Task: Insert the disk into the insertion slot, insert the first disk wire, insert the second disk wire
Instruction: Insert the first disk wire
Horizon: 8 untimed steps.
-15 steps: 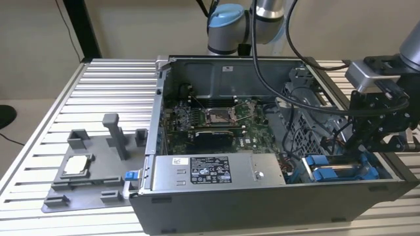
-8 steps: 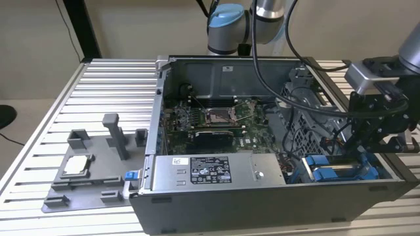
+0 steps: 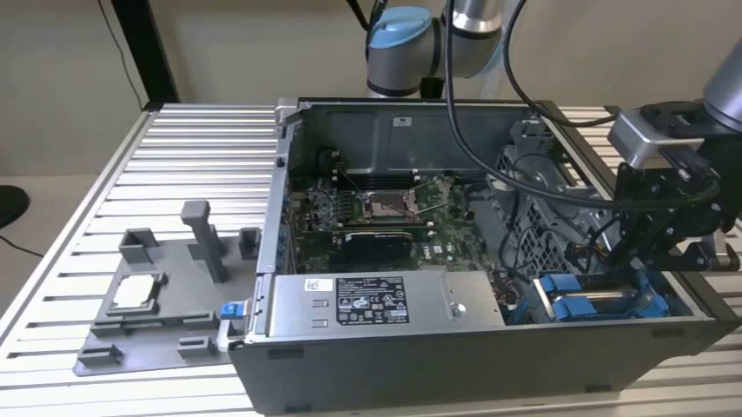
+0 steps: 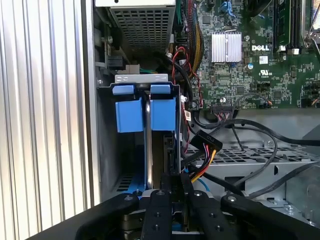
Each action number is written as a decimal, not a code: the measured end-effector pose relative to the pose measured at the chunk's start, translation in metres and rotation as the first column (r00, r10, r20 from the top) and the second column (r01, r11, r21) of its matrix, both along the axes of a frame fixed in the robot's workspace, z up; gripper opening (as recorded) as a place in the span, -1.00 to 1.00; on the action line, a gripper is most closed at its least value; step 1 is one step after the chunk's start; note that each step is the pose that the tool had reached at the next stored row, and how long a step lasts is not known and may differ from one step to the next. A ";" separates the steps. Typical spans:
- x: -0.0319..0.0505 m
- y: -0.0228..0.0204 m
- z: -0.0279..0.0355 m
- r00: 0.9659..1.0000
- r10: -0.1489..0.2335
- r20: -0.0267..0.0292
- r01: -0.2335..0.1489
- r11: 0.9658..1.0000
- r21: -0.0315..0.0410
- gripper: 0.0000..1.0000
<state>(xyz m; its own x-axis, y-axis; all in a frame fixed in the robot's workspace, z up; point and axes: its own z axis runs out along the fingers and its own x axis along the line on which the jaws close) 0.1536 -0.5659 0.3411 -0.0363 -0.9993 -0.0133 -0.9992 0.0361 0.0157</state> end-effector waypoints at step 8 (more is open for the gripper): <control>-0.0002 0.0000 -0.0006 1.000 -0.019 0.000 0.019 1.000 0.000 -1.00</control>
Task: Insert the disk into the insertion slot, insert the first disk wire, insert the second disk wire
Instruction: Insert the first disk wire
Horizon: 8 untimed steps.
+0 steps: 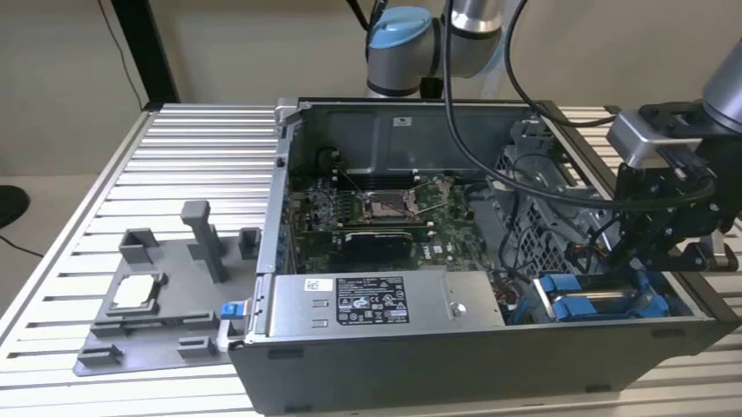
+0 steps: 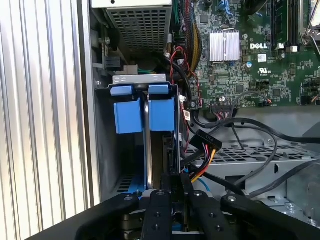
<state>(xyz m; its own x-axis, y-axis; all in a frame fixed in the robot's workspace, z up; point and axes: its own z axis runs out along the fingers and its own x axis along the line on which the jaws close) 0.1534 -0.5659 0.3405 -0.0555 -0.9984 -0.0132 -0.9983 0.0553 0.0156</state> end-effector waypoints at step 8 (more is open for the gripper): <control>0.0000 -0.0002 -0.0002 1.000 0.000 0.000 0.000 1.000 0.002 -1.00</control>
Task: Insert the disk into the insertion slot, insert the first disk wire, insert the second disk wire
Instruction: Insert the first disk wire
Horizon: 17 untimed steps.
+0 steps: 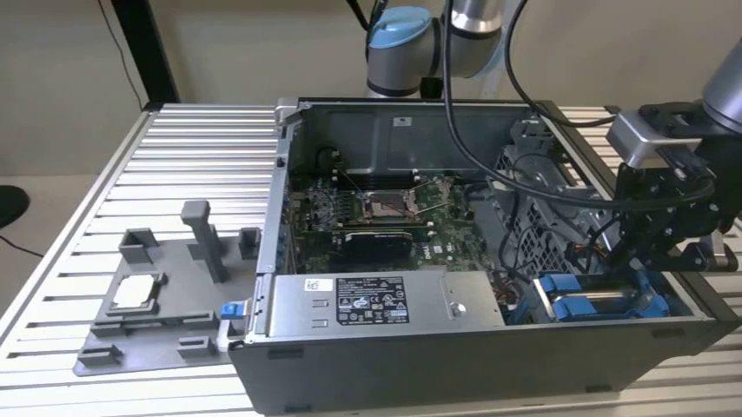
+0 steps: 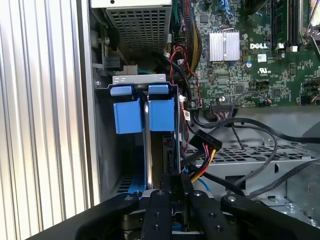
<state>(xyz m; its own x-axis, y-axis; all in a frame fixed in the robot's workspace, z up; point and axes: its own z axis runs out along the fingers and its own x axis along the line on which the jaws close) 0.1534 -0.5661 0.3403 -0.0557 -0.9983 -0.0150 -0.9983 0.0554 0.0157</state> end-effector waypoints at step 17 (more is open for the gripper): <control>0.0000 -0.0035 -0.0008 1.000 0.000 0.000 0.000 1.000 0.004 -1.00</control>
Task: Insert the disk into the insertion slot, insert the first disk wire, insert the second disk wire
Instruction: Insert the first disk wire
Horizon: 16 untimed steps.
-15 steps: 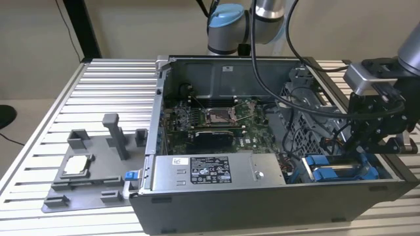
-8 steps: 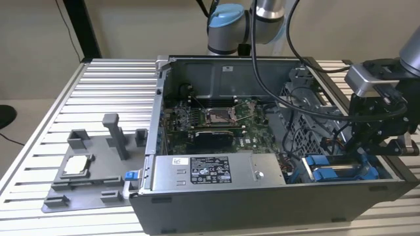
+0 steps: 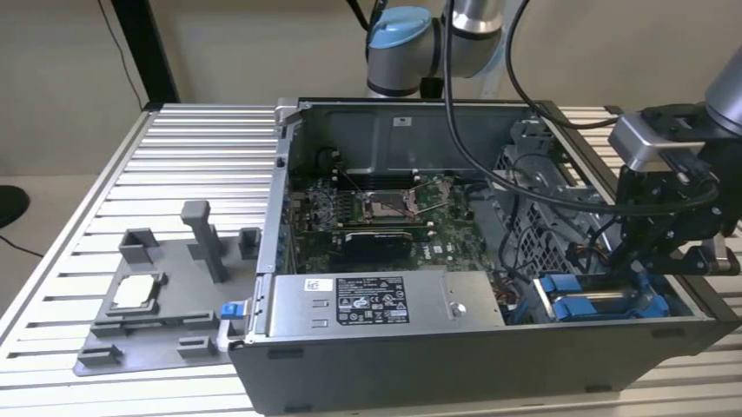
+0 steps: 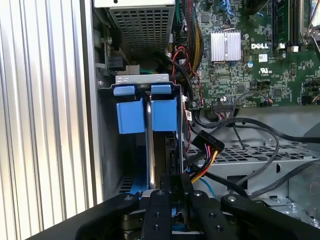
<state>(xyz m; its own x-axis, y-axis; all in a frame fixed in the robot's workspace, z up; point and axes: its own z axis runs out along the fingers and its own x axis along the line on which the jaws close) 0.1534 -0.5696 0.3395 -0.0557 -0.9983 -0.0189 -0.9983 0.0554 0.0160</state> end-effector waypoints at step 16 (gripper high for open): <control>0.0000 0.0000 -0.0011 1.000 0.000 0.000 0.000 1.000 0.005 -1.00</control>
